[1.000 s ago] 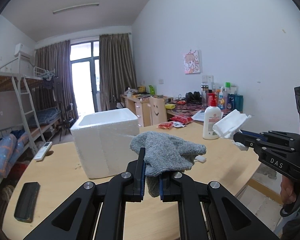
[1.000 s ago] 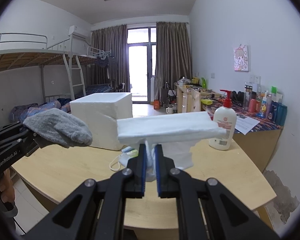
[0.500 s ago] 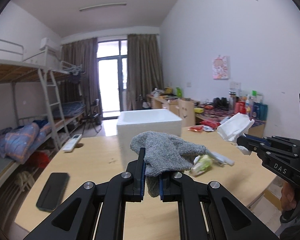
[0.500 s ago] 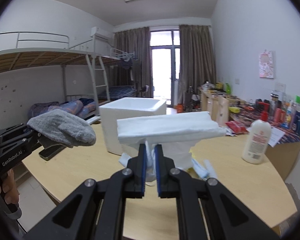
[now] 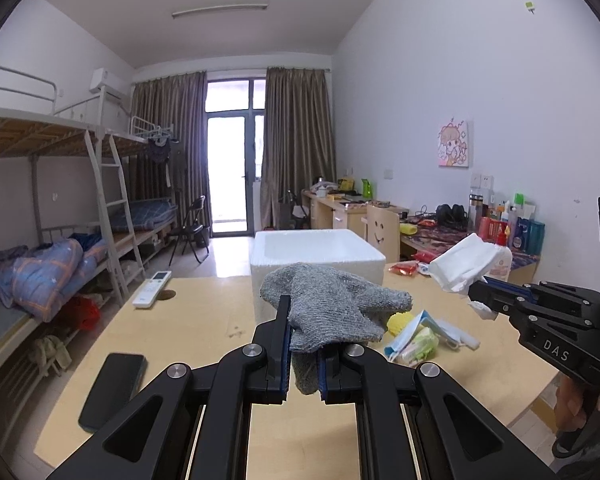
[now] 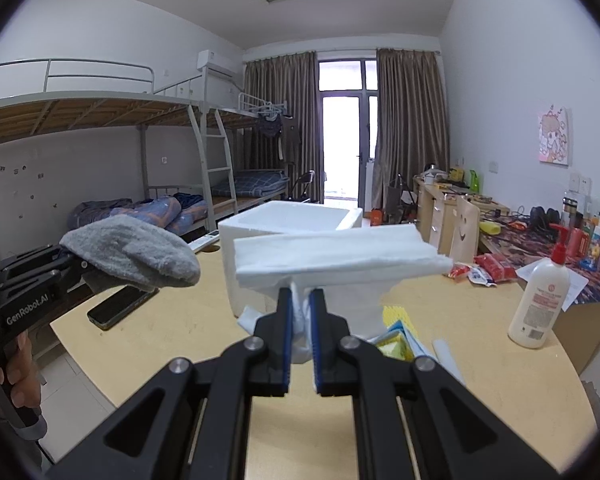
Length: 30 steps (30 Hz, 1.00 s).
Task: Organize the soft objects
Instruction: 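Carry the grey sock and white mask over the white foam box with both tools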
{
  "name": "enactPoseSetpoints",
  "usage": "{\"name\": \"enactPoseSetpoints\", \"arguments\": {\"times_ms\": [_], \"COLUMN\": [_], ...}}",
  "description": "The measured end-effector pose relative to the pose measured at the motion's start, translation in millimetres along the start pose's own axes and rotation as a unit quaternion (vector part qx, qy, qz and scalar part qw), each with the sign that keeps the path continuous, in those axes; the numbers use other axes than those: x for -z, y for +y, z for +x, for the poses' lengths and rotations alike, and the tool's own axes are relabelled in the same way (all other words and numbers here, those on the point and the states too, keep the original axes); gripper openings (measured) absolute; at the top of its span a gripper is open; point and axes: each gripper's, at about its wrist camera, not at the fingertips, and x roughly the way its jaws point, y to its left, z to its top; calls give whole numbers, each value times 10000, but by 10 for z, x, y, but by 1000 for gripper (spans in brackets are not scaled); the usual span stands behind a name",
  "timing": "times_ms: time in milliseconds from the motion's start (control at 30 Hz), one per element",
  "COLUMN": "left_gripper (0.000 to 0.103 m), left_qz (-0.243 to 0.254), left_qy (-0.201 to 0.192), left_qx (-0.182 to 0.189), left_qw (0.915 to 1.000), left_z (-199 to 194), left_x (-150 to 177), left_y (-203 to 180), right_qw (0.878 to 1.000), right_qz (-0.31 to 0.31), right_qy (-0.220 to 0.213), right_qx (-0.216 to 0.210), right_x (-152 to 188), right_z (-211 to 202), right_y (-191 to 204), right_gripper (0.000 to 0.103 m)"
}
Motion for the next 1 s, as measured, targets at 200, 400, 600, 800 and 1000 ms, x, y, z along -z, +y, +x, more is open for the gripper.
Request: {"name": "enactPoseSetpoints", "arguments": {"times_ms": [200,400,600,800,1000], "left_gripper": [10,10,10,10,10], "left_qz": [-9,79,104,95,87], "left_qy": [45,1,-99,-98,-82], "left_qx": [46,68,28,-43,-49], "left_qw": [10000,9999,9999,9999,9999], "left_z": [154,353,555,743,865], "left_x": [-193,-455,-616,-670,-715], "left_y": [18,48,145,218,214], "right_qw": [10000,9998,9996,9997,9996], "right_qz": [18,-42,-98,-82,-93], "right_qy": [-4,-121,-213,-164,-121], "right_qx": [-89,-118,-161,-187,-222], "right_x": [-220,-473,-663,-704,-729], "right_z": [136,301,482,717,844], "right_y": [-20,-31,-70,-121,-145], "right_gripper": [11,11,11,11,11]}}
